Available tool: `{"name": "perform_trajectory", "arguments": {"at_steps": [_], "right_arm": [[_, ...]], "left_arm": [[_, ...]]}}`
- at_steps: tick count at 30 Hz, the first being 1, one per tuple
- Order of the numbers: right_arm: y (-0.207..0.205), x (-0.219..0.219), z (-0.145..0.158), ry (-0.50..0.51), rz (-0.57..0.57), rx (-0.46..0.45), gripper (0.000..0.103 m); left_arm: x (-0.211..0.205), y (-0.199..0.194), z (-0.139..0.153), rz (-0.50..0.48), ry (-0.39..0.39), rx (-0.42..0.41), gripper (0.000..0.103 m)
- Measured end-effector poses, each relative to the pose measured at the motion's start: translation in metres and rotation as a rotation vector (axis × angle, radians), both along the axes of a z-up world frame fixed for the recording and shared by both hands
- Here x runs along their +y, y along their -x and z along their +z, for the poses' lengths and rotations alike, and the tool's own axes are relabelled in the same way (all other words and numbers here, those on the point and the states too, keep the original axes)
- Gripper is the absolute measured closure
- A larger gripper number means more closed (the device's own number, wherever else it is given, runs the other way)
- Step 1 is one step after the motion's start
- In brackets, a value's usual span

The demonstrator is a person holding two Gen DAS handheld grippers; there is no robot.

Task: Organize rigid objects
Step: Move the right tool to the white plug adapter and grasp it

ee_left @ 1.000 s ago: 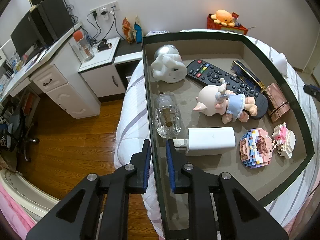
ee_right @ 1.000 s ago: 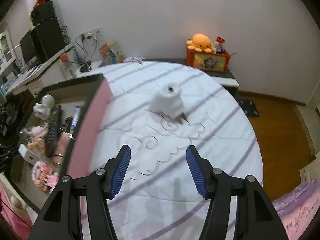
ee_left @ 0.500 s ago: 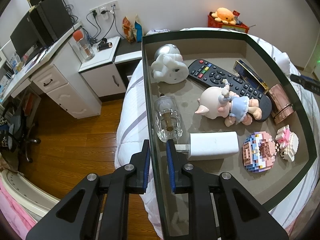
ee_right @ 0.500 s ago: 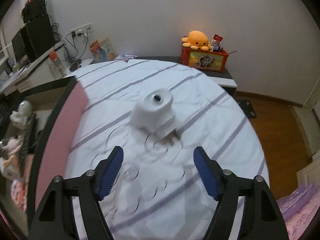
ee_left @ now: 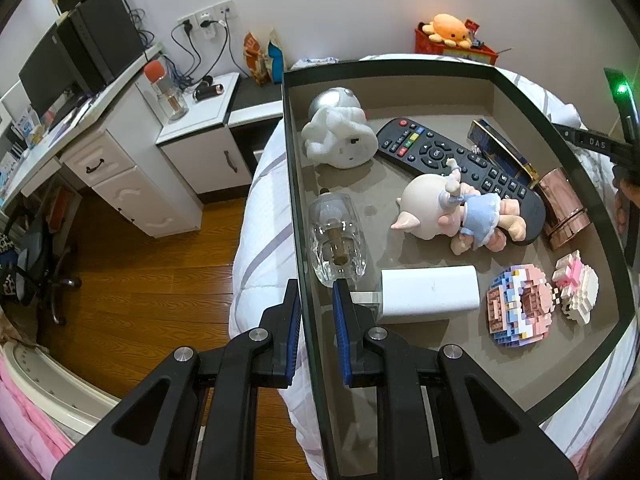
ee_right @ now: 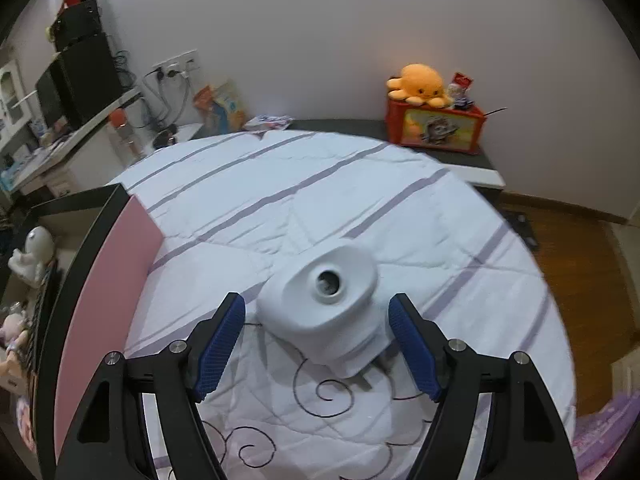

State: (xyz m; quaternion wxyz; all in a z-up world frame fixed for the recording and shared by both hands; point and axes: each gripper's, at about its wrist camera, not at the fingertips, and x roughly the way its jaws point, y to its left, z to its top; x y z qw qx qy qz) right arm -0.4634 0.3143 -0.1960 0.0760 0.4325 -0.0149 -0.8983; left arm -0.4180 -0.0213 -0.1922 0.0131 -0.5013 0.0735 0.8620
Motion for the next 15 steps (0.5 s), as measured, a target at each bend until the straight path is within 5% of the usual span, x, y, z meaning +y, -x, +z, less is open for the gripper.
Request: {"name": "perform_trajectory", "arguments": {"at_steps": [3, 5, 15], "right_arm": [[-0.004, -0.001, 0.0, -0.005, 0.006, 0.002, 0.042], [-0.008, 0.0, 0.002, 0.009, 0.01, -0.005, 0.062], [-0.039, -0.011, 0.008, 0.041, 0.025, -0.035, 0.063]], "left_arm": [[0.0, 0.0, 0.0, 0.0, 0.001, -0.001, 0.087], [0.0, 0.0, 0.0, 0.0, 0.0, -0.002, 0.087], [-0.001, -0.001, -0.001, -0.003, 0.004, -0.001, 0.087]]}}
